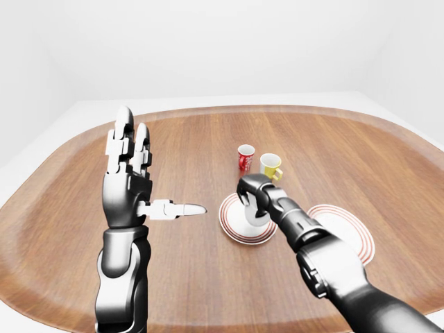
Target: Put the white mug on the left plate.
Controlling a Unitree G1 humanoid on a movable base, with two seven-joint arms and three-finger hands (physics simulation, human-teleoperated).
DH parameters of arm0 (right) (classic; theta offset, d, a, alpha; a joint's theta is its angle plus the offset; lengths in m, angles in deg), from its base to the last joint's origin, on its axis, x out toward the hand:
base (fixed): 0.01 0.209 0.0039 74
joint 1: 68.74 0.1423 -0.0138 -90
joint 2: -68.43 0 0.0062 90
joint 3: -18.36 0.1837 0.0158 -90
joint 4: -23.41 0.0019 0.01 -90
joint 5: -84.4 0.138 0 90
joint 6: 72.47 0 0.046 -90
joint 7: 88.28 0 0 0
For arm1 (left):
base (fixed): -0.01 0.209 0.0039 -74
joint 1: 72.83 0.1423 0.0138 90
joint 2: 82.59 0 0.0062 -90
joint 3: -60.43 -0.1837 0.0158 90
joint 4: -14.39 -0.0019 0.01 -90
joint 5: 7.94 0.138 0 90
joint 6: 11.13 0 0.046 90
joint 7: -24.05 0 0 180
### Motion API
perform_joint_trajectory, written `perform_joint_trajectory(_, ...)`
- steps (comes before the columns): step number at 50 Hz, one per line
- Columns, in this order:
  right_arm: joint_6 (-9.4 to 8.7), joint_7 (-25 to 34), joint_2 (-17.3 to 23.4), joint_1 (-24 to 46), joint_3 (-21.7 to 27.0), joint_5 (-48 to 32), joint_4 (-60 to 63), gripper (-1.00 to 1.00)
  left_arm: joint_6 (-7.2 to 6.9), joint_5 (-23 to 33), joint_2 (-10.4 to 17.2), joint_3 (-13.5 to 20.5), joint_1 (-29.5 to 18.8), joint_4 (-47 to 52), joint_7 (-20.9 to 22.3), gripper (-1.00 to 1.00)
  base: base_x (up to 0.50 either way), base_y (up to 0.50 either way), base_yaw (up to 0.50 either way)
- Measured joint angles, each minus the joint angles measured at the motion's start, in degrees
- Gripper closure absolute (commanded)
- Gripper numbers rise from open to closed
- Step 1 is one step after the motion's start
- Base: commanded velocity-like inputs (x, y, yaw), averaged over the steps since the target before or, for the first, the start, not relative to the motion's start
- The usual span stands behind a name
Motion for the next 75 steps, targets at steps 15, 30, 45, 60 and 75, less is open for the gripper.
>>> perform_joint_trajectory(15, 0.00, -0.1, -0.1, -0.3, -0.1, -0.3, -0.1, 1.00, 0.00, 0.0, 0.0, 0.0, 0.0, 0.1, 0.0, -1.00, 0.00, 0.00, 0.00)
perform_joint_trajectory(30, 0.00, -0.3, -0.4, -0.6, -0.2, -0.6, -0.2, 1.00, 0.00, 0.0, 0.0, 0.0, 0.0, 0.1, 0.0, -1.00, 0.00, 0.00, 0.00)
perform_joint_trajectory(45, 0.00, -0.6, -0.7, -0.8, -0.2, -0.7, -0.3, 1.00, 0.00, 0.0, 0.0, 0.0, 0.0, 0.3, 0.0, -1.00, 0.00, 0.00, 0.00)
perform_joint_trajectory(60, 0.00, -0.7, -0.8, -0.9, -0.3, -0.9, -0.3, 1.00, 0.00, 0.0, 0.0, 0.0, -0.1, 0.3, 0.0, -1.00, 0.00, 0.00, 0.00)
perform_joint_trajectory(75, 0.00, 0.5, -0.6, -0.3, 0.3, -0.1, -0.2, -1.00, 0.00, 0.1, 0.0, 0.0, 0.0, 0.2, 0.0, -1.00, 0.00, 0.00, 0.00)
